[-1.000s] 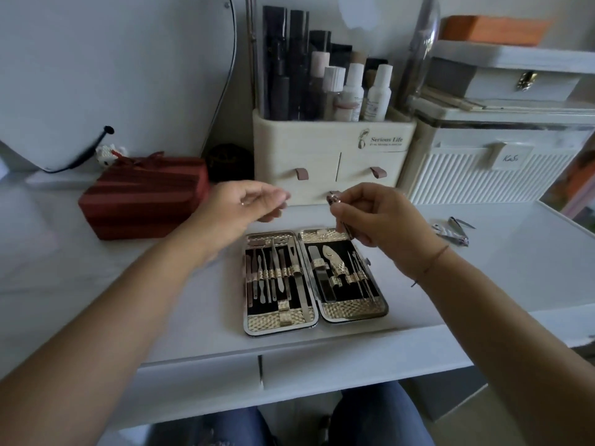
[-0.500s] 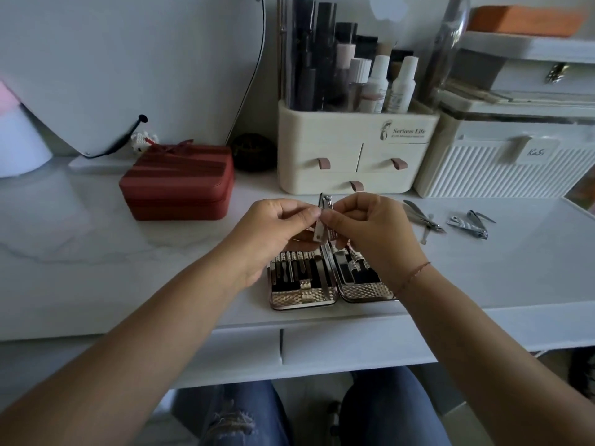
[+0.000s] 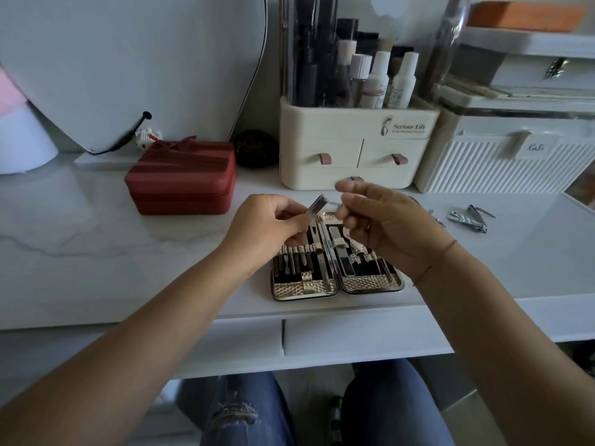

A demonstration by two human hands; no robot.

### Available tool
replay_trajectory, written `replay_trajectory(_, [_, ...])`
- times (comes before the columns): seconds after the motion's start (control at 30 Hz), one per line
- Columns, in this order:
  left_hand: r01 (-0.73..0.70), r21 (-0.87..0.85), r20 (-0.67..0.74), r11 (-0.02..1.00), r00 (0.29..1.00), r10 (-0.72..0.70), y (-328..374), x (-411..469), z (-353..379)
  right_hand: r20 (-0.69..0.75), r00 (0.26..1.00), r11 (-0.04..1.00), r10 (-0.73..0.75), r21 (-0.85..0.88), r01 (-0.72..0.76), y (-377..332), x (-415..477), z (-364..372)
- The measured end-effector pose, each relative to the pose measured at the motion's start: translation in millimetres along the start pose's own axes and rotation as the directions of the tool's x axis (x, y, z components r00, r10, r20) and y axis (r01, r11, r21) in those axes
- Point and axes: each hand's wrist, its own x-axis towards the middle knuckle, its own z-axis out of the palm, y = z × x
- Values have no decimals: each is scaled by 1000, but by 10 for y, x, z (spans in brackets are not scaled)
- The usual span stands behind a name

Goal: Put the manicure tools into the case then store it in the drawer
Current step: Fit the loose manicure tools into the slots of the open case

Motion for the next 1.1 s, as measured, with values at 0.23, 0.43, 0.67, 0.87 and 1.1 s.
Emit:
replay_trajectory(0.23, [10,84,74,996,997,-16,25,-16,-43,-109,931,779,-349,-585,224,-42,-14,6])
replay_trajectory(0.43, [27,70,151,997,988,-37,41,-89,-62,-120,929,801,-350,-552,230,28,-79,9])
replay_trajectory(0.67, [-238,311,154,920,968,198,-71,-277,-248,-181,884,655,-431,-737,168,145,-291,-39])
replay_trajectory(0.87, [-286,368,321,885,932,168,-360,-453,-450,-151,890,540,-431,-833,120,180,-398,-23])
replay_trajectory(1.1, [-335,410,340,848,919,199,-343,-495,-429,-179,910,616,-375,-781,100,255,-334,67])
